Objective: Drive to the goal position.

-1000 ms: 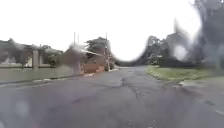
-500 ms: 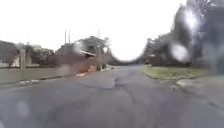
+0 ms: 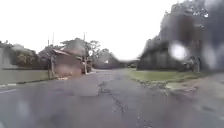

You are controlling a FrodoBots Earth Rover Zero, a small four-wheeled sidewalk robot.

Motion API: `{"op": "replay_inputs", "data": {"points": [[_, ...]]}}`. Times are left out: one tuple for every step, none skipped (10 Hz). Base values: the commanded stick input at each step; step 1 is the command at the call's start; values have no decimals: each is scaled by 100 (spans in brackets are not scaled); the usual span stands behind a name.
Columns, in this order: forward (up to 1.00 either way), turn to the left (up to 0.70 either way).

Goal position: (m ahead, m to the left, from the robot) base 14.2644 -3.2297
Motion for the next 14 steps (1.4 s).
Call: {"op": "replay_inputs", "data": {"points": [[70, 0], [70, 0], [70, 0], [70, 0], [70, 0], [70, 0], [70, 0], [70, 0], [70, 0], [70, 0], [70, 0], [70, 0], [70, 0], [70, 0]]}}
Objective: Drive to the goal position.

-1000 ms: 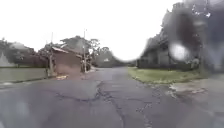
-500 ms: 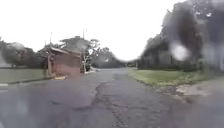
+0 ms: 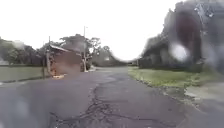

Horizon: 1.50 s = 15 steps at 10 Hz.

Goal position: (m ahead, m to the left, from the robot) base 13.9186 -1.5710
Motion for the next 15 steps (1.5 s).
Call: {"op": "replay_inputs", "data": {"points": [[70, 0], [70, 0], [70, 0], [70, 0], [70, 0], [70, 0], [70, 0], [70, 0], [70, 0], [70, 0], [70, 0], [70, 0], [70, 0], [70, 0], [70, 0]]}}
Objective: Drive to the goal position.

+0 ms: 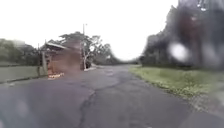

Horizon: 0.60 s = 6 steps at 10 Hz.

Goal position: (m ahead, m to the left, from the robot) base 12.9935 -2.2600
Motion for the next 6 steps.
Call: {"op": "replay_inputs", "data": {"points": [[70, 0], [70, 0], [70, 0], [70, 0], [70, 0], [70, 0]]}}
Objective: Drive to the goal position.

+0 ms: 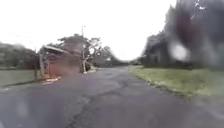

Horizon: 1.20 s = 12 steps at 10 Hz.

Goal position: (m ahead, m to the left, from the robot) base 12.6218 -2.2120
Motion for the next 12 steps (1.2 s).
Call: {"op": "replay_inputs", "data": {"points": [[70, 1], [70, 1], [70, 1], [70, 1], [70, 1], [70, 1], [70, 1], [70, 1], [70, 1], [70, 1], [70, 1], [70, 1]]}}
